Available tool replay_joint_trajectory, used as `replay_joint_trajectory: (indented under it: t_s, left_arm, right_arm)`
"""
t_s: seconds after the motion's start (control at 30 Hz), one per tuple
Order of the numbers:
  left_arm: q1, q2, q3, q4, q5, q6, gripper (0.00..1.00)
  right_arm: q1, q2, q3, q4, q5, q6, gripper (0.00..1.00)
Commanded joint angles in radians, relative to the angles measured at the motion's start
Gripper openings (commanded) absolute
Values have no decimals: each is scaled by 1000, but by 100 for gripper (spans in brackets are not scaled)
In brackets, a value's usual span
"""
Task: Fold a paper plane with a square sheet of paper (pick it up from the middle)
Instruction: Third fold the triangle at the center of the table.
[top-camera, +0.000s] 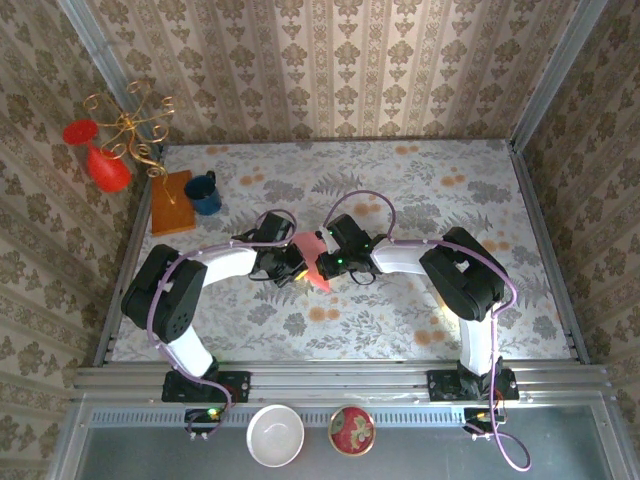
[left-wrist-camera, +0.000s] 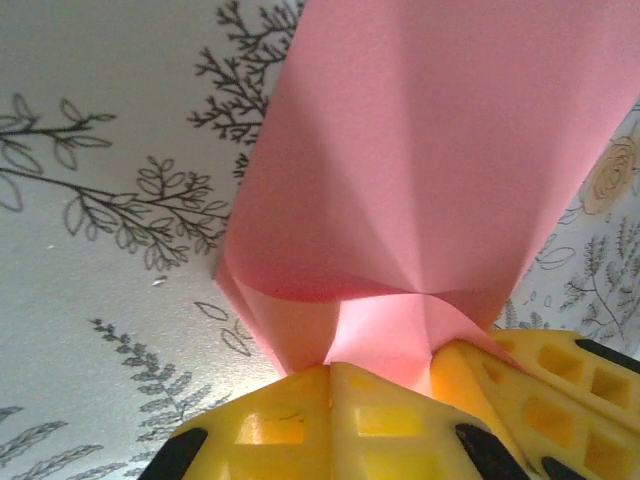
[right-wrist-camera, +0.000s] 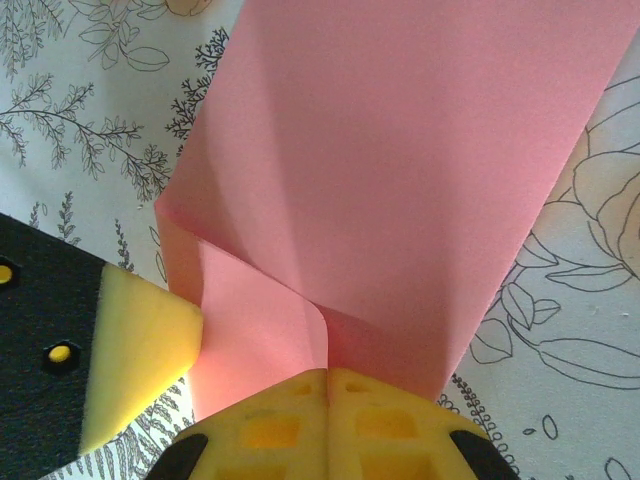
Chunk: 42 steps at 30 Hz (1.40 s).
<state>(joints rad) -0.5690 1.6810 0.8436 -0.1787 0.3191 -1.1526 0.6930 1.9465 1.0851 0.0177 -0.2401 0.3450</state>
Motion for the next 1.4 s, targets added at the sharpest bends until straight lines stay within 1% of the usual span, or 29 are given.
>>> replay_joint_trajectory:
  t_s: [0.0,0.1,0.13,0.17,0.27,0.37,0.4,0.47,0.63,0.77,0.83,0.93,1.13,1.37]
  left_arm:
    - [-3,19,-19,-22,-22,-21,7]
    - [-3,26,-28,-15,-24,-25,6]
    - [-3,29,-31,-15,-26,-27,6]
    - [-2,29,-36,-13,-30,-28,6]
    - [2,34,-50,-12,-41,-32,5]
    - [9,38,-66,-1,-48,-33,4]
    - [10,41,-68,3,-47,-32,4]
    - [12,48,-70,14,-42,-30,4]
    - [14,63,-48,13,-34,-3,4]
    - [14,83,-21,3,-29,20,4]
    - [14,93,-12,1,-26,27,4]
    - [14,103,-12,5,-23,27,4]
    - [14,105,-23,5,-23,24,4]
    - [15,108,-27,4,-25,19,4]
  right_arm:
    - [8,45,4,-89,30,15,0]
    - [8,38,8,-89,28,17,0]
    - [8,33,9,-90,28,19,2]
    - [8,25,10,-89,27,24,6]
    - [0,-18,5,-73,18,69,25]
    - [-21,-75,12,-96,2,117,39]
    - [-30,-94,19,-112,-3,133,42]
    - [-53,-128,25,-144,-15,163,44]
    - [-90,-182,9,-230,-40,191,35]
    - [-76,-222,-31,-232,-104,179,31]
    - [-60,-226,-17,-268,-114,169,30]
    - [-36,-198,25,-308,-111,169,26]
    - [3,-107,114,-365,-102,202,15]
    - [19,-22,195,-422,-108,220,9]
